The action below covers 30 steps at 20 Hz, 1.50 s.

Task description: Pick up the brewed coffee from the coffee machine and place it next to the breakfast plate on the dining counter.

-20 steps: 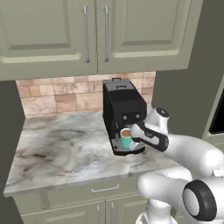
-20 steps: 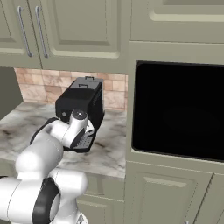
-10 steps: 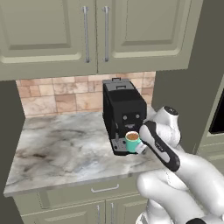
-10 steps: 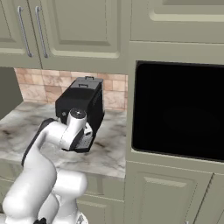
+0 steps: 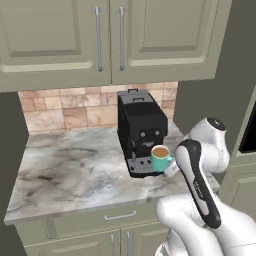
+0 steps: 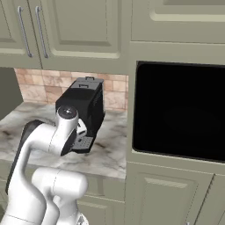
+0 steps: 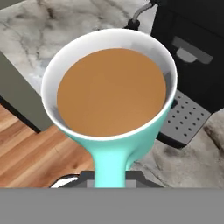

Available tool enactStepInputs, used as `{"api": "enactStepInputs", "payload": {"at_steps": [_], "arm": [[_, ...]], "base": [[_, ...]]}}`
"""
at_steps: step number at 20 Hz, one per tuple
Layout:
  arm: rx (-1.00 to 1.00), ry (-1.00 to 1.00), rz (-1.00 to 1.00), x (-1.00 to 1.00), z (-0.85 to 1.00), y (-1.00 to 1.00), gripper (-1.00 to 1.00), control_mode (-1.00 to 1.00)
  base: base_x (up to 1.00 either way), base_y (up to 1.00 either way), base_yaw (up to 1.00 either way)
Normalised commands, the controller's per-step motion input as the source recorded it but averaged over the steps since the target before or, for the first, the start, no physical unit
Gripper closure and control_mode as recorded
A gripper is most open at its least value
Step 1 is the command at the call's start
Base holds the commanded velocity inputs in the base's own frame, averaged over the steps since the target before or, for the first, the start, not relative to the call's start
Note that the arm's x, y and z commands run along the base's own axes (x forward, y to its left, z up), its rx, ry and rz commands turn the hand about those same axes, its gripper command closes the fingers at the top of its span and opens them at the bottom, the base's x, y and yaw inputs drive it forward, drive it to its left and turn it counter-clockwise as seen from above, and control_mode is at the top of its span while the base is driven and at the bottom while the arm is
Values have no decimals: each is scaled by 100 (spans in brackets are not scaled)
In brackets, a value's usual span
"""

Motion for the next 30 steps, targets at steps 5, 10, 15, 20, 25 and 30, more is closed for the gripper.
{"api": "enactStepInputs", "payload": {"at_steps": [5, 10, 15, 20, 25, 30], "arm": [[0, 0, 0, -37, 80, -2, 100, -100], [0, 0, 0, -42, 40, 0, 100, -100], [0, 0, 0, -40, 11, 0, 100, -100], [0, -1, 0, -41, 1, 0, 100, -100], [0, -1, 0, -10, 0, 0, 100, 100], [0, 0, 0, 0, 0, 0, 100, 100]], "base": [[0, 0, 0], [0, 0, 0], [0, 0, 0], [0, 0, 0], [-43, 0, 4], [-29, 12, 15]]}}
